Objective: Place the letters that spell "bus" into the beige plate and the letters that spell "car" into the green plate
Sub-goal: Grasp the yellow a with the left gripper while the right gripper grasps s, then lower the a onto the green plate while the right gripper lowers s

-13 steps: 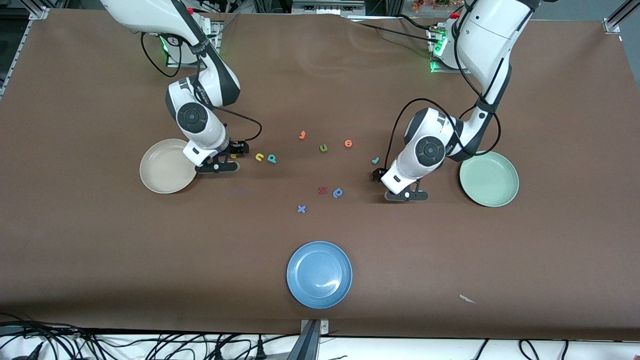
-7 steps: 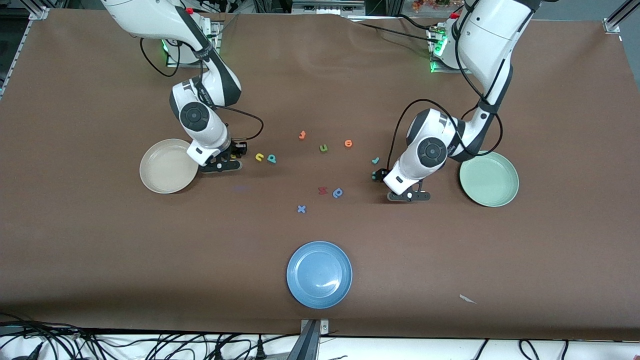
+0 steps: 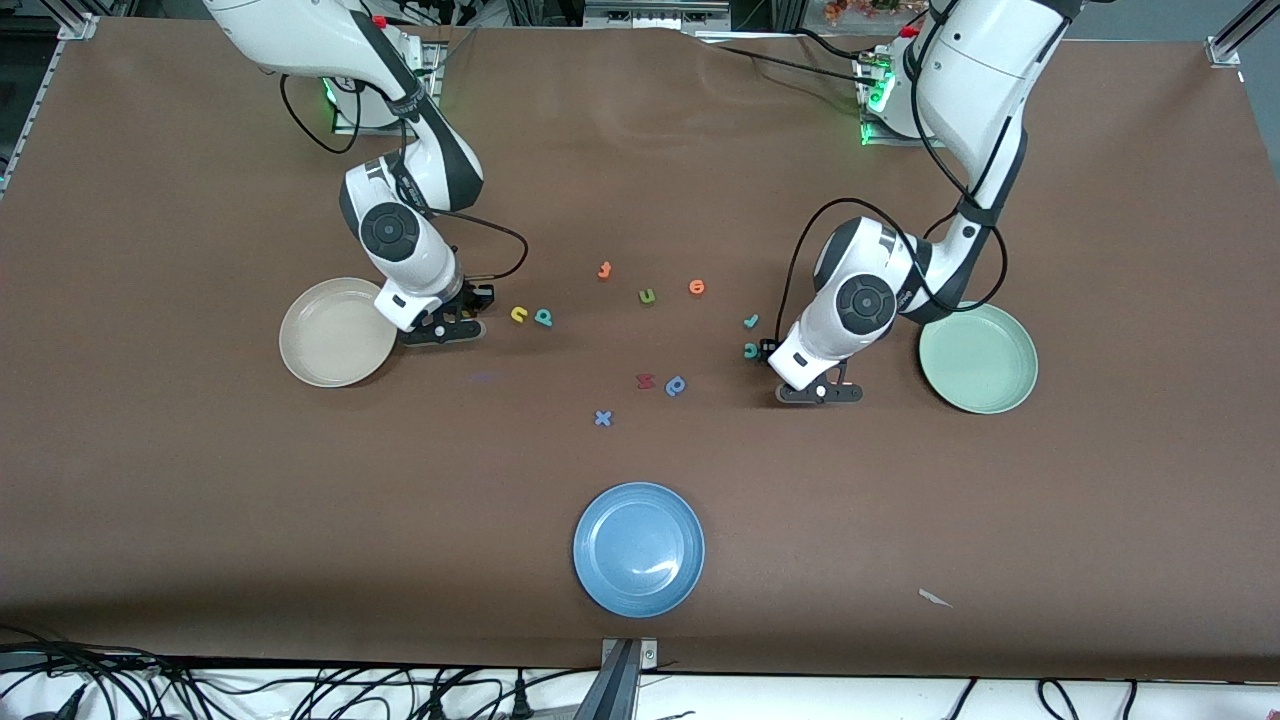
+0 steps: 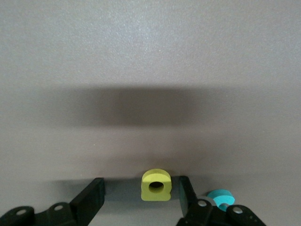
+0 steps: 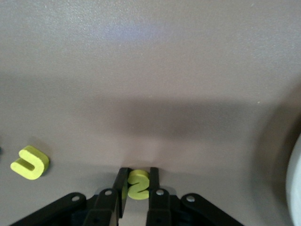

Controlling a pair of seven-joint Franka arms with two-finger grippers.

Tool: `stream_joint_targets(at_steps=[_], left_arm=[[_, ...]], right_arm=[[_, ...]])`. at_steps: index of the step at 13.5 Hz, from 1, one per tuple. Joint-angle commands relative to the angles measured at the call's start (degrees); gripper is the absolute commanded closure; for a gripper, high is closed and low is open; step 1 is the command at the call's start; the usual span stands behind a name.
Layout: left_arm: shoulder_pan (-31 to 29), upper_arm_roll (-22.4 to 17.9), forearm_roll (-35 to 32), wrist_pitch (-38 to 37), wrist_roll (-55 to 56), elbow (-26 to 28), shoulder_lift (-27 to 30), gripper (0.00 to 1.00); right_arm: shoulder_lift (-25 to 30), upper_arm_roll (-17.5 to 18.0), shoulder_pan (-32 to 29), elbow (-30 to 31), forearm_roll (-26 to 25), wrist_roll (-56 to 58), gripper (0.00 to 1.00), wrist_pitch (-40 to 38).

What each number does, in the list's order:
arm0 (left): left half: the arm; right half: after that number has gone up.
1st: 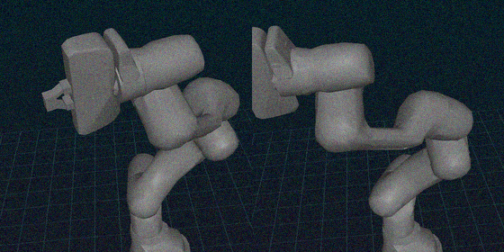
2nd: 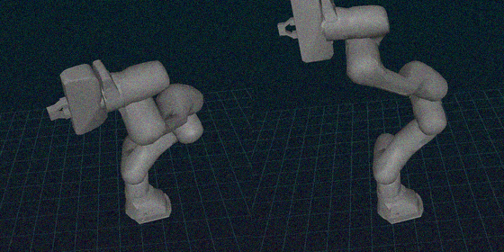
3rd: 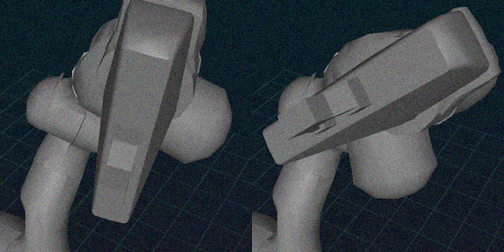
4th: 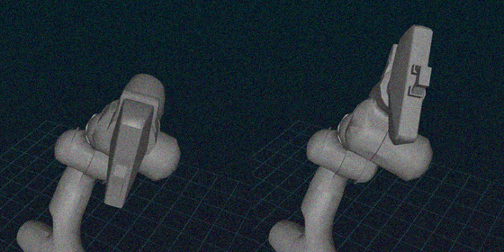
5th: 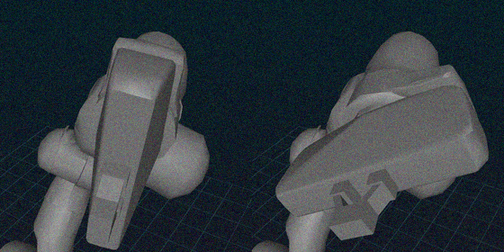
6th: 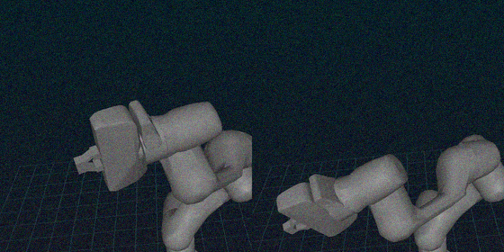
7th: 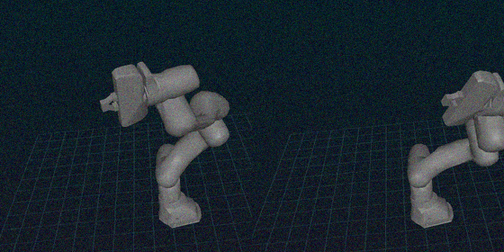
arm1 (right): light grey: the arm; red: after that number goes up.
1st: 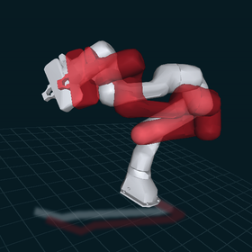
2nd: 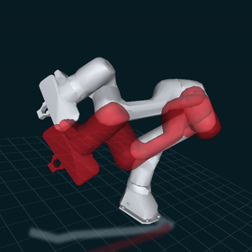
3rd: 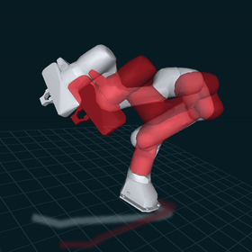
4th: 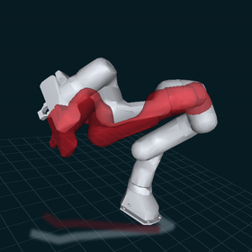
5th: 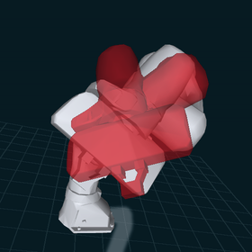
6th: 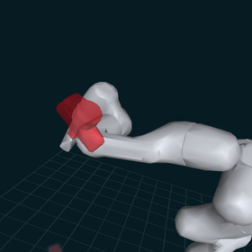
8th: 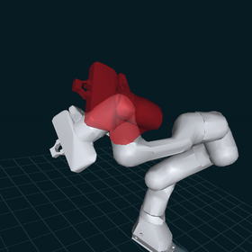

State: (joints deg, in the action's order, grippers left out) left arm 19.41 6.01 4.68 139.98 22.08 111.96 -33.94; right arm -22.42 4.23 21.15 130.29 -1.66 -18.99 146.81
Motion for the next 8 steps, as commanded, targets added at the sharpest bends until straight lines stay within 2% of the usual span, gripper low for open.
stream_joint_targets(at_steps=[1, 4, 6, 8], left_arm=[[0.80, -0.56, -0.90, 0.12, 0.16, 0.45, 0.01, 0.37], [0.98, -0.56, -0.90, 0.12, 0.16, 0.45, 0.01, 0.52], [0.98, -0.56, -0.90, 0.12, 0.16, 0.45, 0.01, 0.62], [0.98, -0.56, -0.90, 0.12, 0.07, 0.45, 0.01, 0.68]], right_arm=[[-0.09, -0.01, -0.32, 0.76, 0.51, 1.32, 1.00, 0.41], [3.33, -0.45, -0.32, -1.43, 0.60, 1.76, 1.00, -4.66], [4.92, -2.02, -0.32, -7.21, 0.60, 2.02, 1.00, -15.53], [5.10, -5.27, -0.41, -13.72, 0.60, 7.01, 1.00, -26.00]])
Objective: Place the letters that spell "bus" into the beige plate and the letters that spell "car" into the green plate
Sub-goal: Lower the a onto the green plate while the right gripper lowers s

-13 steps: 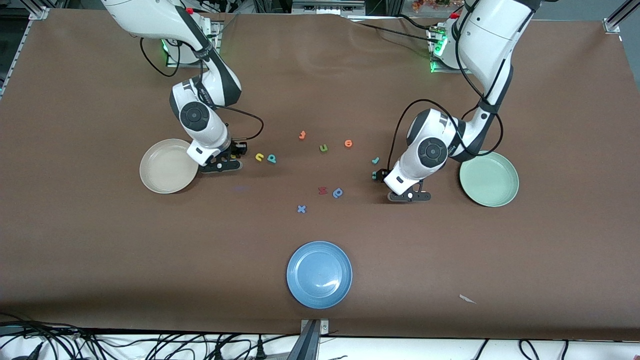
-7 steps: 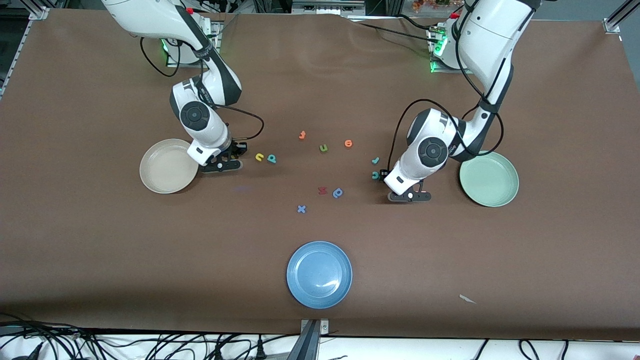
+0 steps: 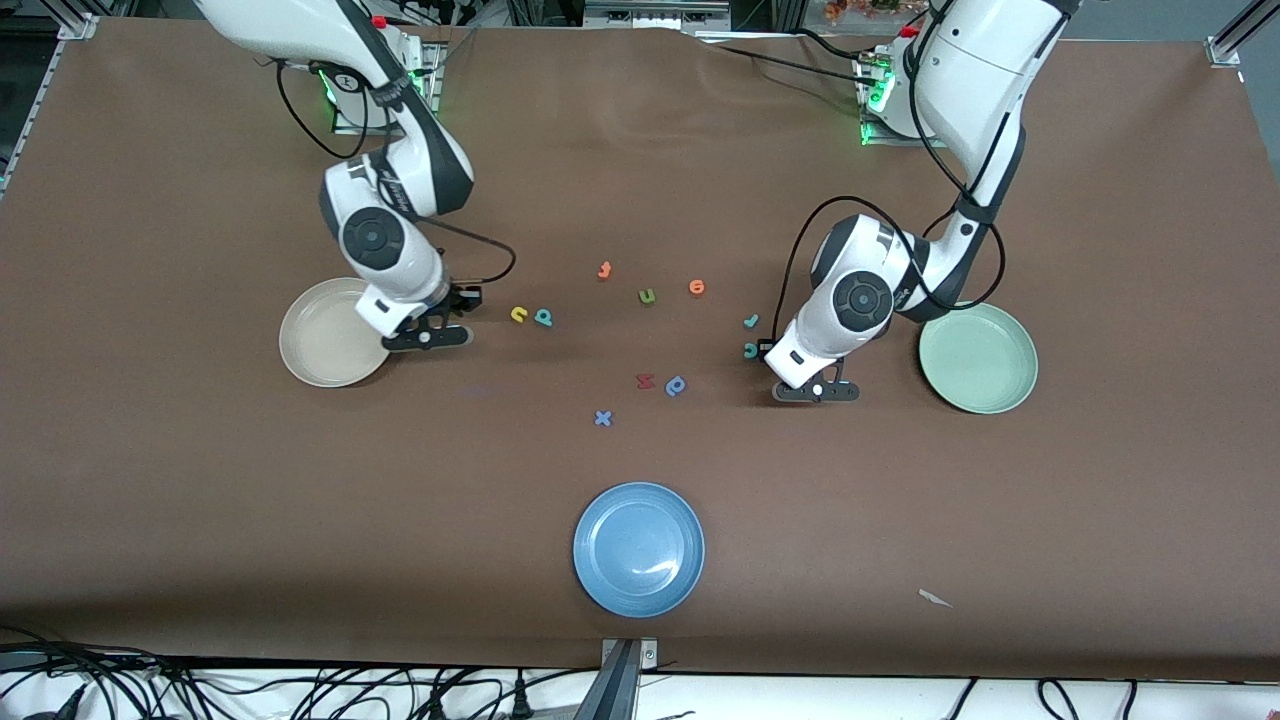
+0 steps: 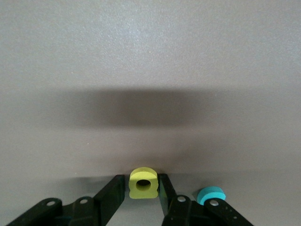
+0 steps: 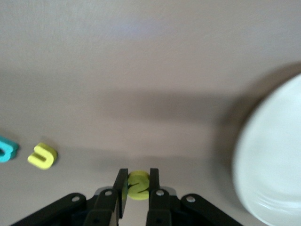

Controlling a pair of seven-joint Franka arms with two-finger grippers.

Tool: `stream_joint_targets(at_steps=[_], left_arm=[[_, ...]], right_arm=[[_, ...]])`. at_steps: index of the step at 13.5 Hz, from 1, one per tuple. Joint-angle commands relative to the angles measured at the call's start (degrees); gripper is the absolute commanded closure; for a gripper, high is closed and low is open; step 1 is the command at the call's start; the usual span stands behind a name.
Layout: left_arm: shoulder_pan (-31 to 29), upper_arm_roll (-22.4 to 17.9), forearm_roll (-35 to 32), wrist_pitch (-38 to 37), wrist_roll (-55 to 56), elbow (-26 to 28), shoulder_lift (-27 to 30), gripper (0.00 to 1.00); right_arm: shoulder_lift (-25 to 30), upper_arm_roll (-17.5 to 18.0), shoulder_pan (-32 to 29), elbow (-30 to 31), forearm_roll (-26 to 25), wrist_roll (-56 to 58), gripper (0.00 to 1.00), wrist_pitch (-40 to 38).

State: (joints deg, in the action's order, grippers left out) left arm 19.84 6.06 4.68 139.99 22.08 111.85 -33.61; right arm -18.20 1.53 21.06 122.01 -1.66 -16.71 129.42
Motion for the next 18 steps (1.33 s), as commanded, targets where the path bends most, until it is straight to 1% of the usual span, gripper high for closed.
stream_joint_targets(at_steps=[1, 3, 4, 5, 7, 9, 12, 13, 14, 15, 16, 17, 18], left_arm=[[0.55, -0.61, -0.90, 0.11, 0.07, 0.48, -0.31, 0.70], [0.46, -0.70, -0.90, -0.15, -0.02, 0.48, 0.12, 0.77], [0.29, -0.87, -0.99, -0.41, -0.02, 0.30, 0.56, 0.78], [0.12, -1.31, -0.99, -1.02, -0.11, 0.21, 1.52, 0.81], [-0.76, -2.18, -0.99, -3.83, -1.77, -0.23, 3.72, 0.84], [-2.69, -3.85, -0.99, -5.67, -7.02, -0.23, 6.44, 0.84], [-7.34, -4.74, -1.07, -11.90, -14.76, -0.14, 11.80, 0.84], [-9.27, -4.74, -1.07, -14.19, -17.83, -0.05, 13.38, 0.84], [-11.21, -4.91, -1.07, -16.04, -20.82, 0.38, 15.05, 0.84], [-12.18, -6.57, -1.16, -17.89, -23.98, 0.48, 16.11, 0.84], [-12.19, -8.67, -1.34, -18.51, -27.32, 1.17, 16.64, 0.83], [-12.28, -10.26, -1.42, -18.35, -29.70, 2.22, 16.91, 0.83], [-12.28, -12.10, -1.43, -18.17, -30.95, 3.10, 16.82, 0.82]], right_arm=[[0.89, -4.93, -0.49, -7.38, 0.61, 7.98, 1.00, -11.36], [-0.24, -9.59, -1.02, -7.84, 0.52, 14.66, 1.00, -11.13], [-1.65, -11.70, -1.63, -7.93, 0.35, 17.82, 1.00, -10.34], [-2.70, -12.25, -2.85, -7.93, 0.34, 20.46, 1.00, -8.51], [-5.60, -12.25, -5.84, -7.93, -0.27, 23.90, 1.00, -6.39], [-8.59, -12.25, -8.13, -7.93, -0.27, 28.03, 1.00, -4.01], [-9.83, -12.25, -9.02, -7.75, -0.36, 28.84, 0.99, -4.00], [-10.18, -12.25, -9.19, -7.67, -0.36, 28.84, 0.87, -4.00], [-10.18, -12.25, -9.20, -7.75, -0.36, 28.84, 0.59, -4.27], [-10.18, -12.25, -9.20, -7.75, -0.01, 28.40, 0.11, -4.36], [-9.84, -12.16, -9.11, -7.84, 0.17, 27.79, 0.00, -4.70], [-9.31, -11.99, -8.50, -7.93, 0.26, 27.09, 0.00, -4.97], [-8.09, -11.73, -8.23, -8.54, 0.43, 24.56, 0.00, -6.80]])
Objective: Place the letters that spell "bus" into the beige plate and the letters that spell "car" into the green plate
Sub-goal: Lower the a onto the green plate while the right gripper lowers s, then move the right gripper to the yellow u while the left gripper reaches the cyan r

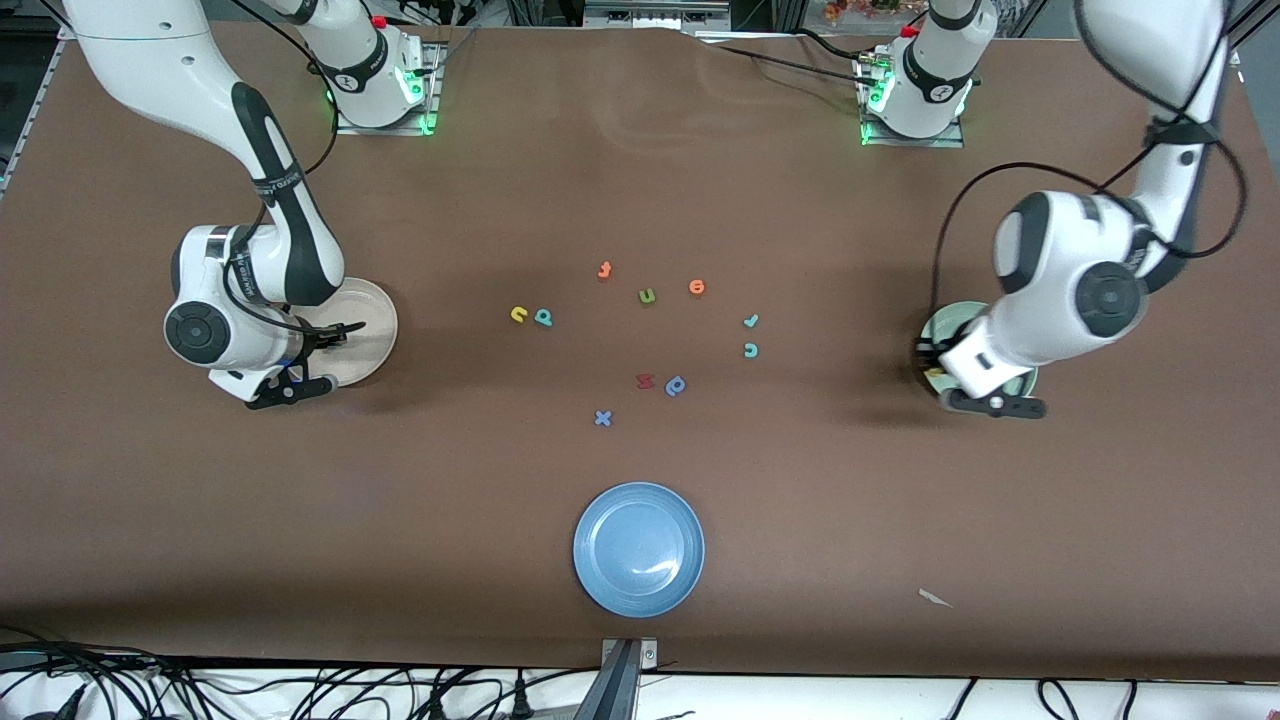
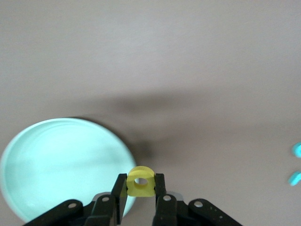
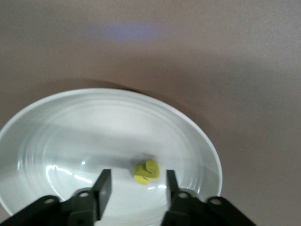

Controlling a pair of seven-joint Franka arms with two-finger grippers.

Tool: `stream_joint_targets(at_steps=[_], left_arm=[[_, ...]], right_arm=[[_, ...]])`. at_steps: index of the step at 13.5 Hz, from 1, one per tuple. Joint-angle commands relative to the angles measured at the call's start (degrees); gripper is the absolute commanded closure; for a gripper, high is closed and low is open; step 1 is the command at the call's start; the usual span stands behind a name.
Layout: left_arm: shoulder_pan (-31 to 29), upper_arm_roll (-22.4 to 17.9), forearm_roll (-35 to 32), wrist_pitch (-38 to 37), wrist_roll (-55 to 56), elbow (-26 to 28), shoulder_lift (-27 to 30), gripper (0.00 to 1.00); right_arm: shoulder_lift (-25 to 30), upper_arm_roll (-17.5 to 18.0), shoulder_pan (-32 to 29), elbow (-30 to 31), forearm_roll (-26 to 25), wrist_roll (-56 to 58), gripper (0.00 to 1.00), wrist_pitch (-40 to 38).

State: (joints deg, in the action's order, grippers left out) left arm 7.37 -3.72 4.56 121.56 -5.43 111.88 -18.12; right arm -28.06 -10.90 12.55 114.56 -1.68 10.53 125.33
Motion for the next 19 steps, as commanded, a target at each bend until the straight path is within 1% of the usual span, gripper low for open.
stream_joint_targets(at_steps=[1, 3, 4, 6, 7, 8, 9, 10, 11, 12, 15, 17, 18, 19], left_arm=[[0.19, -3.30, -1.31, 0.43, -4.40, 3.95, 1.16, 0.82], [0.10, -5.23, -2.44, 0.87, -6.42, 4.92, 0.90, 0.81], [-0.94, -5.41, -4.11, 1.65, -6.52, 5.70, 0.90, 0.80], [-1.57, -5.33, -5.18, 2.36, -6.52, 6.68, 0.81, 0.76], [-1.74, -5.33, -5.18, 2.54, -6.52, 6.59, 0.11, 0.63], [-1.83, -5.33, -5.09, 2.54, -6.52, 6.68, -0.16, 0.46], [-1.83, -5.24, -5.09, 2.45, -6.52, 7.55, 0.02, 0.32], [-1.83, -5.24, -4.83, 1.93, -6.78, 7.91, 0.28, 0.22], [-2.01, -5.24, -4.65, 1.05, -7.74, 8.43, 0.63, 0.18], [-2.27, -5.07, -4.13, -0.26, -8.44, 8.44, 0.72, 0.18], [-1.92, -3.75, -0.54, -0.54, -8.28, 8.09, 0.55, 0.18], [-1.57, 0.27, 3.16, -0.54, -7.40, 8.17, 1.07, 0.18], [-1.57, 0.99, 3.96, -0.54, -7.40, 8.09, 1.33, 0.18], [-1.48, 2.22, 5.10, -0.36, -7.40, 8.09, 1.16, 0.18]], right_arm=[[2.56, 2.01, 0.81, -2.31, 0.53, -5.93, 0.00, -5.25], [3.62, 5.87, 0.90, -5.56, 0.62, -12.00, 0.01, -9.91], [3.80, 7.63, 0.90, -6.36, 0.71, -15.86, 0.01, -11.07], [4.50, 11.84, 0.90, -6.28, 0.71, -25.25, 0.01, -10.47], [4.50, 14.21, 0.90, -6.28, 0.71, -30.78, 0.02, -10.11], [4.50, 16.33, 0.90, -6.10, 0.71, -36.40, 0.02, -9.59], [4.50, 18.61, 0.90, -5.84, 0.71, -42.46, 0.02, -9.23], [4.50, 20.72, 0.90, -5.40, 0.45, -47.31, 0.02, -8.45], [4.50, 22.66, 1.16, -4.35, 0.27, -51.62, 0.02, -6.26], [4.42, 23.98, 1.42, -2.86, -0.08, -55.67, 0.02, -3.37], [3.98, 24.35, 4.67, 1.80, -0.52, -61.76, 0.02, 5.07], [3.54, 24.26, 5.64, 5.14, -0.52, -62.65, 0.06, 10.78], [3.36, 24.26, 5.65, 6.28, -0.61, -62.91, 0.10, 12.90], [3.36, 24.26, 5.65, 6.90, -0.87, -62.83, 0.17, 13.61]])
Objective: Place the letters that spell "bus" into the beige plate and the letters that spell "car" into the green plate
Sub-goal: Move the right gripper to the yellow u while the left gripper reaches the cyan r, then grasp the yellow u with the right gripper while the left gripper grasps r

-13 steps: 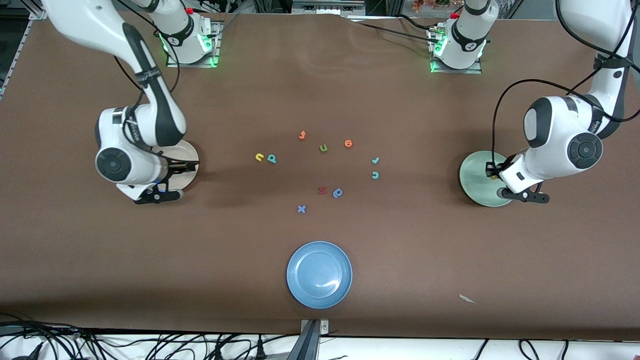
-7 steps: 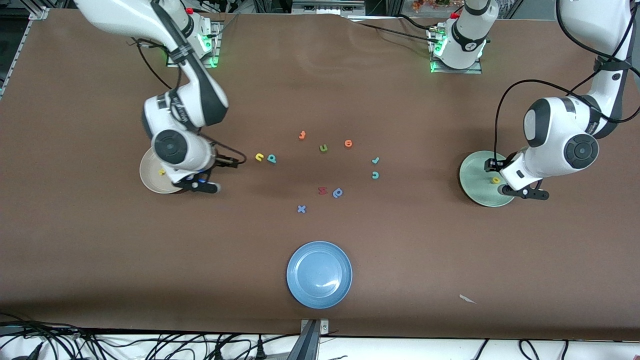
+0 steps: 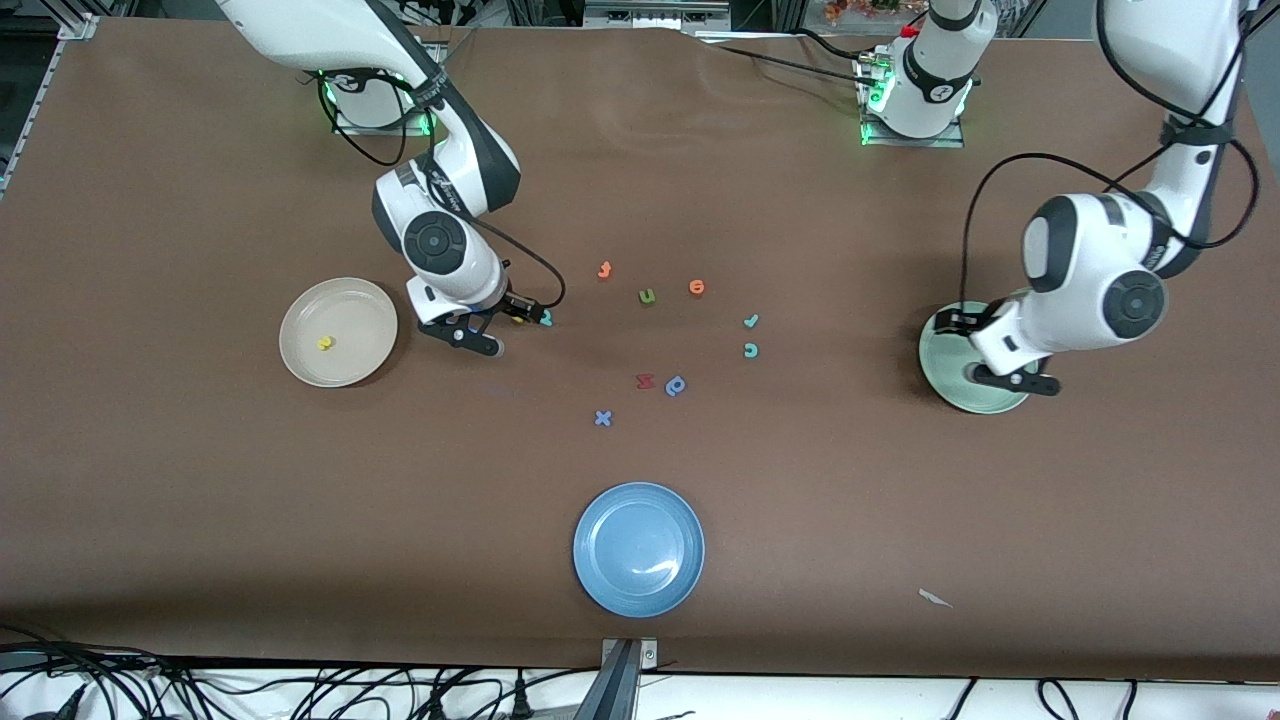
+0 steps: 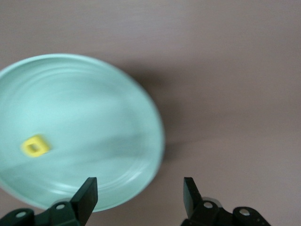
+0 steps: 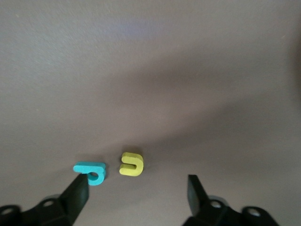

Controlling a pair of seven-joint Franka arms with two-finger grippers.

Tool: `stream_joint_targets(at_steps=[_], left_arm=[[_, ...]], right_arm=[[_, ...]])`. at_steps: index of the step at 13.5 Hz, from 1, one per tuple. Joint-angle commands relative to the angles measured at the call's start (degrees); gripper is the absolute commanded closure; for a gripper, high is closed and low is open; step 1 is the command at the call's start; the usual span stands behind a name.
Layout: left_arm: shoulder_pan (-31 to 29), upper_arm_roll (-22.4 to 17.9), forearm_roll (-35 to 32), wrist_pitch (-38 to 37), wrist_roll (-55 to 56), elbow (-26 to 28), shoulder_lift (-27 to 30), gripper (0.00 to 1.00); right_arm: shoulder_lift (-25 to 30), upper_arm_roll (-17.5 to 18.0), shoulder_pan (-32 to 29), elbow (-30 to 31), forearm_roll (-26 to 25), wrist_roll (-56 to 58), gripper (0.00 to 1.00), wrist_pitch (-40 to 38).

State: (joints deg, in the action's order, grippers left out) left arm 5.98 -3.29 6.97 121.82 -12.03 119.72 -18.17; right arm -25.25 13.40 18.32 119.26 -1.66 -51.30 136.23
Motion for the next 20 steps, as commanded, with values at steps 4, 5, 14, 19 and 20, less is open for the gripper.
stream_joint_targets(at_steps=[4, 5, 14, 19, 20], left_arm=[[1.13, 6.71, 5.78, 3.42, 3.75, 0.25, -0.29, 0.20], [3.06, 6.98, 5.69, 3.95, 6.21, 0.17, -0.46, 0.20], [12.47, 14.08, -5.45, 15.72, 30.01, 0.08, -5.99, 0.22], [14.85, 16.56, -15.32, 17.13, 44.20, 0.08, -9.08, 0.22], [14.85, 16.56, -15.32, 18.00, 44.29, 0.08, -9.43, 0.22]], right_arm=[[-0.85, -0.04, -0.13, 2.38, -2.20, -1.08, 0.27, 3.86], [-1.29, -0.04, 0.14, 2.38, -2.20, -1.08, 0.28, 4.13], [-3.05, -0.13, 1.02, 2.38, -3.35, -1.08, 0.31, 6.77], [-3.32, -0.22, 1.19, 2.38, -4.04, -1.08, 0.46, 6.95], [-3.41, -0.22, 1.19, 2.38, -4.31, -1.08, 0.51, 6.86]])
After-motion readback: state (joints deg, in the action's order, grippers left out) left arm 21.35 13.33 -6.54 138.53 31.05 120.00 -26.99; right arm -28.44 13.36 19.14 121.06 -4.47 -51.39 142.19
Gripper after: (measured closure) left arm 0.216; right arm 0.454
